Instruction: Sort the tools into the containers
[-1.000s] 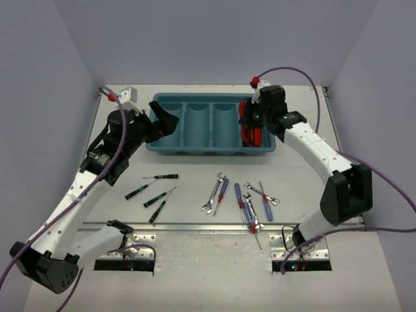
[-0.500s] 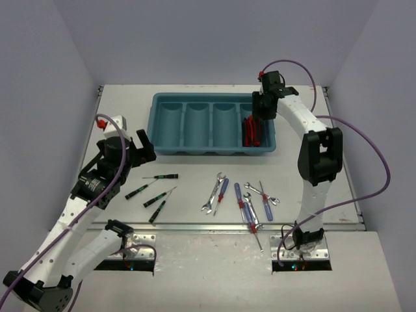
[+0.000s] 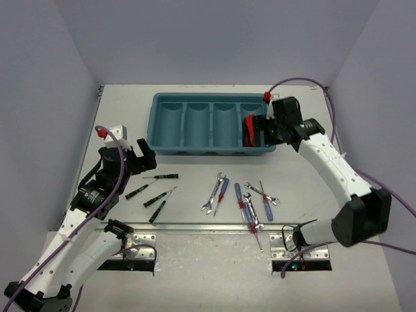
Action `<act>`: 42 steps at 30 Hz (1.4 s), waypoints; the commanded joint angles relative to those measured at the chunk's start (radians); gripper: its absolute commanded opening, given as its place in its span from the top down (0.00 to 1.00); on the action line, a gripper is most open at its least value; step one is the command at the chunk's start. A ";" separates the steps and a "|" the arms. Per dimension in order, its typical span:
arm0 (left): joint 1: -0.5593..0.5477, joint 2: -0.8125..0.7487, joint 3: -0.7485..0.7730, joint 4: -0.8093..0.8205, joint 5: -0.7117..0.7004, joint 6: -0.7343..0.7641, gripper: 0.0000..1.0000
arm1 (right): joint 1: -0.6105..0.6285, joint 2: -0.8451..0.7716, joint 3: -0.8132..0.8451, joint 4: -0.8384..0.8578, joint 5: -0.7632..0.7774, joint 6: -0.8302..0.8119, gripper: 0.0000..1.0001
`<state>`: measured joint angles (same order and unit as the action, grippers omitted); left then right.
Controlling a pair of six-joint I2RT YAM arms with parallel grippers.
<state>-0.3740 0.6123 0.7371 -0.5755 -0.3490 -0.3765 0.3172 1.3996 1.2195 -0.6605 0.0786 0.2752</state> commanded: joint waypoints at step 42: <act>-0.011 -0.050 -0.028 0.099 0.117 0.030 0.00 | 0.195 0.079 -0.563 0.074 0.034 0.197 0.88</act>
<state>-0.3742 0.5688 0.7073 -0.5294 -0.2250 -0.3492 0.5068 1.4754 0.6533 -0.6205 0.0949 0.4515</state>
